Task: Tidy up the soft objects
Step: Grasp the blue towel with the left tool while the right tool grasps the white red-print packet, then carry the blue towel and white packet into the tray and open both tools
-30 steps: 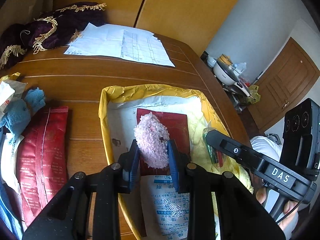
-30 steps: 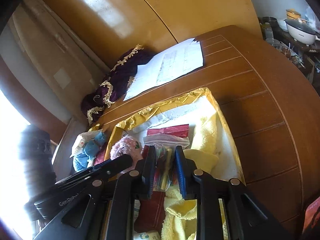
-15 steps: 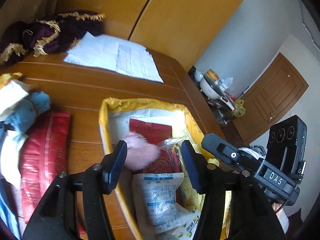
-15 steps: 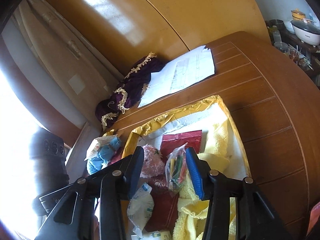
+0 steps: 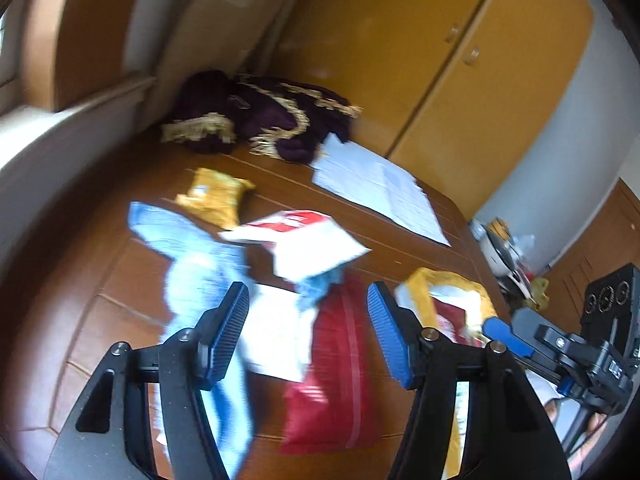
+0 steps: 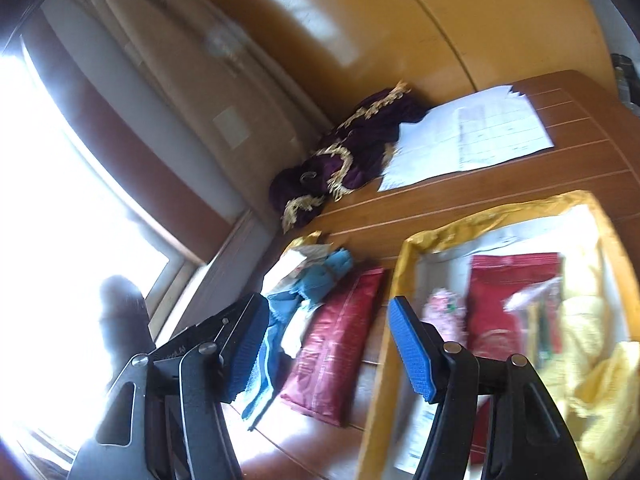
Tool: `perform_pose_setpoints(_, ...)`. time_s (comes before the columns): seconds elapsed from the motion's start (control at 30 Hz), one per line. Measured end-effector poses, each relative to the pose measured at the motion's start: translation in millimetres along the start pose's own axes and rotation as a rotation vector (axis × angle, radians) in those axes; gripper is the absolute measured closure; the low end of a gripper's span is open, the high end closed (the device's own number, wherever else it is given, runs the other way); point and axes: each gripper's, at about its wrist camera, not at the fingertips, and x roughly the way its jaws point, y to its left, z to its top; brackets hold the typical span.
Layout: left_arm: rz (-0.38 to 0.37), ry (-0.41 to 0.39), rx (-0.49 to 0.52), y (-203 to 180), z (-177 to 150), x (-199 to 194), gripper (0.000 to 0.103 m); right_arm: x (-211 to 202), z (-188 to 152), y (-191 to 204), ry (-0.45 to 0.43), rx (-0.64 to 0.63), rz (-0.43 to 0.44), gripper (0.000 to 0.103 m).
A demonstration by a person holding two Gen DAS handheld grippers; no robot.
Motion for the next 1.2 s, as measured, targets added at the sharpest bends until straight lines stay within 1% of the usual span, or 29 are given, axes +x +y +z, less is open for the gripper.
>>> perform_pose_setpoints(0.1, 0.078, 0.022, -0.019, 23.0, 2.1, 8.4, 0.042, 17.9, -0.9, 14.1, 0.056, -0.009, 0.022, 0.038)
perform_pose_setpoints(0.17, 0.102, 0.049, -0.012, 33.9, 0.0, 17.2, 0.043, 27.8, -0.3, 24.8, 0.095, -0.031, 0.018, 0.038)
perform_pose_setpoints(0.23, 0.108, 0.073, -0.009, 41.9, -4.0, 25.6, 0.043, 36.7, 2.7, 35.3, 0.124, -0.065, -0.007, 0.038)
perform_pose_setpoints(0.3, 0.087, 0.089, -0.017, 47.3, -6.7, 32.8, 0.043, 46.7, 8.4, 46.5, 0.158, -0.107, -0.036, 0.038)
perform_pose_setpoints(0.4, 0.088, 0.090, -0.045, 54.3, -7.3, 34.5, 0.044, 69.1, 21.9, 58.8, 0.226, -0.141, -0.051, 0.035)
perform_pose_setpoints(0.47, 0.086, 0.095, -0.059, 57.6, -6.7, 34.8, 0.063, 89.7, 32.9, 63.8, 0.279, -0.155, -0.071, 0.034)
perform_pose_setpoints(0.5, 0.090, 0.092, -0.061, 59.4, -6.3, 34.2, 0.065, 100.9, 37.7, 66.5, 0.306, -0.168, -0.081, 0.034)
perform_pose_setpoints(0.53, 0.090, 0.088, -0.069, 60.9, -5.4, 33.2, 0.071, 113.4, 43.2, 69.3, 0.334, -0.181, -0.095, 0.034)
perform_pose_setpoints(0.67, 0.068, 0.090, -0.100, 66.9, -3.4, 31.1, 0.072, 163.6, 59.7, 78.9, 0.423, -0.215, -0.136, 0.034)
perform_pose_setpoints(0.73, 0.065, 0.089, -0.109, 69.1, -2.5, 30.2, 0.072, 187.4, 64.7, 83.9, 0.453, -0.238, -0.173, 0.034)
perform_pose_setpoints(0.8, 0.055, 0.101, -0.125, 72.1, -1.8, 30.8, 0.072, 210.8, 66.5, 89.3, 0.502, -0.270, -0.200, 0.034)
perform_pose_setpoints(0.83, 0.048, 0.108, -0.130, 73.1, -1.5, 31.2, 0.072, 221.8, 66.5, 91.4, 0.521, -0.286, -0.221, 0.034)
perform_pose_setpoints(0.9, 0.042, 0.111, -0.130, 73.5, -1.3, 30.6, 0.072, 242.2, 62.5, 93.7, 0.568, -0.335, -0.291, 0.034)
perform_pose_setpoints(1.0, 0.036, 0.118, -0.135, 74.7, -1.8, 30.6, 0.072, 261.8, 52.2, 94.0, 0.614, -0.394, -0.363, 0.034)
perform_pose_setpoints(1.03, 0.034, 0.122, -0.138, 75.0, -1.9, 31.0, 0.071, 262.2, 49.7, 93.5, 0.610, -0.401, -0.377, 0.036)
perform_pose_setpoints(1.07, 0.030, 0.126, -0.141, 75.1, -2.0, 31.4, 0.071, 261.5, 48.1, 93.1, 0.607, -0.411, -0.395, 0.042)
perform_pose_setpoints(1.1, 0.028, 0.127, -0.144, 75.0, -1.8, 31.6, 0.071, 260.5, 46.1, 92.9, 0.614, -0.427, -0.410, 0.045)
perform_pose_setpoints(1.13, 0.031, 0.124, -0.140, 74.0, -2.0, 31.0, 0.070, 258.9, 45.2, 92.9, 0.617, -0.433, -0.409, 0.054)
perform_pose_setpoints(1.17, 0.036, 0.118, -0.132, 72.1, -2.3, 30.3, 0.068, 255.9, 44.9, 92.5, 0.614, -0.433, -0.414, 0.058)
perform_pose_setpoints(1.2, 0.041, 0.114, -0.124, 70.6, -2.8, 29.6, 0.067, 254.5, 44.4, 93.2, 0.608, -0.440, -0.421, 0.060)
